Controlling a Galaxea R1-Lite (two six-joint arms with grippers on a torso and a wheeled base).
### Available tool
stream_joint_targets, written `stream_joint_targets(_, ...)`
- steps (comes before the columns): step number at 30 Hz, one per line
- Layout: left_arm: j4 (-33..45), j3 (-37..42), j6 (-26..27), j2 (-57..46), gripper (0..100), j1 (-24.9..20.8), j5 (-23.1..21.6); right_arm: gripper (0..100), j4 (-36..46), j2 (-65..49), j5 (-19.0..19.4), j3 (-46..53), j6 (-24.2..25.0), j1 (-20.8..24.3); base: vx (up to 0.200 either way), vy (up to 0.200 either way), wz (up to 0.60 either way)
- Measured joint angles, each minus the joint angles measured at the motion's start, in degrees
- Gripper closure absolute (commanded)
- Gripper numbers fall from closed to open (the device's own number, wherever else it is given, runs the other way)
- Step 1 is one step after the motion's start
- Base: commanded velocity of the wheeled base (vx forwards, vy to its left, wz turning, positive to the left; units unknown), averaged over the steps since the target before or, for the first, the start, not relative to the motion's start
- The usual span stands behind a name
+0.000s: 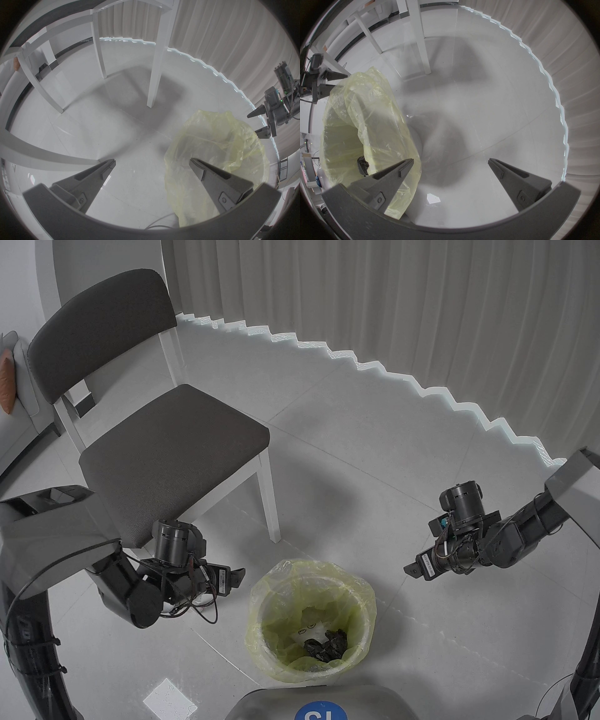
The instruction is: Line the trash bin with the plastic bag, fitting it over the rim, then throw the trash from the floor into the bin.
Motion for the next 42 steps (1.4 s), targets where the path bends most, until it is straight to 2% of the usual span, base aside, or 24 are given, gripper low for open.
stream_joint_targets(4, -2.26, 7.78, 0.00, -8.02, 0, -0.09, 0.20, 0, -2.18, -7.39, -0.09, 7.75, 0.63, -0.38, 0.000, 0.000, 0.00)
stream_joint_targets(18, -2.63, 20.70, -0.32, -25.80, 0, -0.94, 1.43, 0, -2.62, -24.72, 0.05, 21.25, 2.82, -2.43, 0.000, 0.000, 0.00)
stream_joint_targets(42, -0.61, 28.45, -0.35, -42.00, 0, -1.33, 2.50, 0, -2.05, -41.84, 0.41, 31.50, 4.99, -5.35, 0.000, 0.000, 0.00)
